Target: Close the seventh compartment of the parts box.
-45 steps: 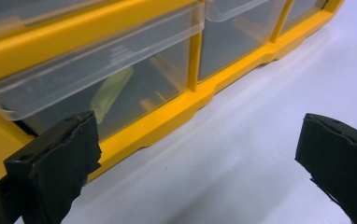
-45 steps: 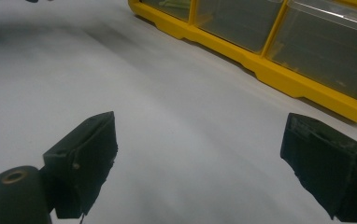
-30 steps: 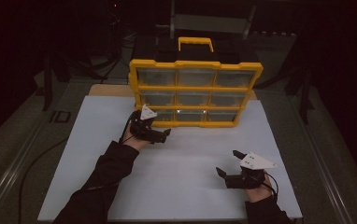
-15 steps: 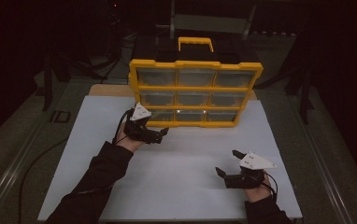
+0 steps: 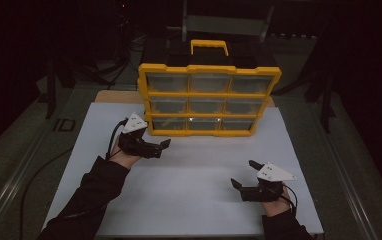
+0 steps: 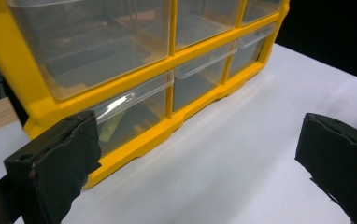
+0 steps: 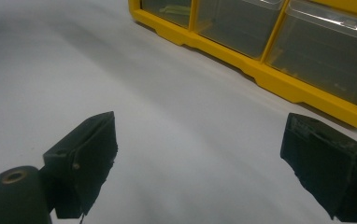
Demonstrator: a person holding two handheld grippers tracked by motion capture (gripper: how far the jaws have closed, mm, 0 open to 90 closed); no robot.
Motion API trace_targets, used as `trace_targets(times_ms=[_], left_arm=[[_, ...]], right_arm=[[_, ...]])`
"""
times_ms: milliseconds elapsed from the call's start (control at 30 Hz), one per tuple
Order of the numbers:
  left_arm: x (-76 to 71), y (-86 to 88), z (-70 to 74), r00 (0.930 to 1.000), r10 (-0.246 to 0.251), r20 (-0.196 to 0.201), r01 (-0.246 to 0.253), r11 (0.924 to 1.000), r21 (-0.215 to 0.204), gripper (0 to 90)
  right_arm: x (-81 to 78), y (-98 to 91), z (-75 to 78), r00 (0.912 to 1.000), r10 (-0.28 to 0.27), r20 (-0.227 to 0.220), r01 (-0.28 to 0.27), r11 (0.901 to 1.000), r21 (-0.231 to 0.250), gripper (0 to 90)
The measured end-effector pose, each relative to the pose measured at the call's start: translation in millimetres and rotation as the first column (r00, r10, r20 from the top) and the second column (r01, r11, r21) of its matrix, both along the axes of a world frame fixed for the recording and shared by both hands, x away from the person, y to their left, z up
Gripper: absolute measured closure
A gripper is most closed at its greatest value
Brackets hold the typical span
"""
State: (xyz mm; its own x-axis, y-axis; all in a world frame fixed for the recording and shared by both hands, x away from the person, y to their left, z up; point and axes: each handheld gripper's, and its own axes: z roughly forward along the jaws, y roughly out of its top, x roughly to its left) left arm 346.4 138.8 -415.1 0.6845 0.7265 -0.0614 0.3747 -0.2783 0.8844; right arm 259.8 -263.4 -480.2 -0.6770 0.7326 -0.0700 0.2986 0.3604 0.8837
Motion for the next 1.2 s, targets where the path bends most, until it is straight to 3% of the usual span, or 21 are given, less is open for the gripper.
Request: trace_targets(times_ms=[167, 567, 900, 1200], left_arm=[[-14.7, 15.7, 5.5, 0.9997, 0.01, 0.024, -0.01, 0.9999, 0.002, 0.0], [-39.2, 40.3, 2.5, 0.9992, 0.031, 0.026, -0.03, 0.9994, -0.015, 0.0], [-59.3, 56.6, 0.8, 0.9978, 0.048, 0.045, -0.048, 0.9988, -0.001, 0.0], [-78.5, 63.6, -15.9, 0.9967, 0.068, 0.044, -0.067, 0.9977, -0.004, 0.0]], right_arm=[[0.0, 1.2, -0.5, 1.0, 0.004, -0.002, -0.004, 1.0, -0.005, 11.0], [-0.3, 2.6, -0.7, 0.9999, 0.01, -0.001, -0.01, 0.9999, -0.003, 11.0], [-0.2, 3.0, -1.1, 0.9999, 0.015, -0.002, -0.015, 0.9999, -0.002, 11.0], [-0.9, 3.3, -0.7, 0.9999, 0.015, 0.001, -0.015, 0.9999, -0.008, 11.0]])
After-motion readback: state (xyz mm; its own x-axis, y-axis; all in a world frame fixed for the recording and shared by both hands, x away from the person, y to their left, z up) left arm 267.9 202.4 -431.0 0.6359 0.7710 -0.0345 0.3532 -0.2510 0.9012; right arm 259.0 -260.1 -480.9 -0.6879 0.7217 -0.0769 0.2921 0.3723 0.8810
